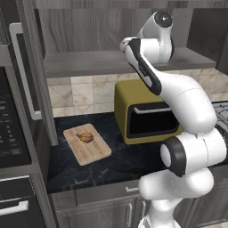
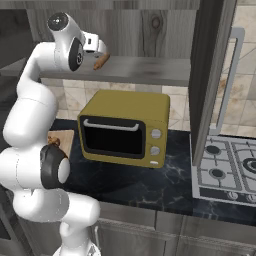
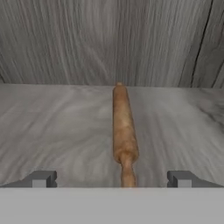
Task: Open the cabinet, retrieve the rolling pin, and place it next to the meat on the cutting board to prepare for tenderizing.
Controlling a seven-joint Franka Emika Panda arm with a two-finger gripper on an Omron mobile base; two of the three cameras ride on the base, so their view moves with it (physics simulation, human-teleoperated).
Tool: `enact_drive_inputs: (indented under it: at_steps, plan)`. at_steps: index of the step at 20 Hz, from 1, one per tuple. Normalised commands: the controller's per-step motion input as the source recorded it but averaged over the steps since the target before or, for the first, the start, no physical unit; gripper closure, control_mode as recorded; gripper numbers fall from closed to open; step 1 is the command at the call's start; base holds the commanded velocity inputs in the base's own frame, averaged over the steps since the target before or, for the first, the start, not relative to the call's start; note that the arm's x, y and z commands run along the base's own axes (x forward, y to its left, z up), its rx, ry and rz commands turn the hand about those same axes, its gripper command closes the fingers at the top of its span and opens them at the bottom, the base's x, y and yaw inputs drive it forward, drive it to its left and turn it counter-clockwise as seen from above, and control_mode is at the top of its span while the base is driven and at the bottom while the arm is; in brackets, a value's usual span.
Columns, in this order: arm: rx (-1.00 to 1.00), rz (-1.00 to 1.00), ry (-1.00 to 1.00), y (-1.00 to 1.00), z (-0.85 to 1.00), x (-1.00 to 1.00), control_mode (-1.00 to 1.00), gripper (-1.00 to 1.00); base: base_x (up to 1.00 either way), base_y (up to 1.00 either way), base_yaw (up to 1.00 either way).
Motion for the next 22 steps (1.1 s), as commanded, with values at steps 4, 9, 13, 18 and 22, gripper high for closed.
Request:
enact_drive_inputs:
  at_steps: [4, 9, 13, 18, 22]
  plan:
    - [0.04, 0.02, 0.09, -0.16, 0.0, 0.48, -1.0, -1.0, 0.0, 0.0, 0.0]
    - [0.02, 0.0, 0.07, -0.03, 0.0, 0.45, -1.0, -1.0, 0.0, 0.0, 0.0]
    - [0.01, 0.0, 0.06, 0.0, -0.03, 0.36, -1.0, -1.0, 0.0, 0.0, 0.0]
    - [0.02, 0.0, 0.03, 0.0, -0.17, 0.27, -1.0, -1.0, 0.0, 0.0, 0.0]
    - [0.04, 0.0, 0.0, 0.0, -0.32, 0.12, -1.0, -1.0, 0.0, 0.0, 0.0]
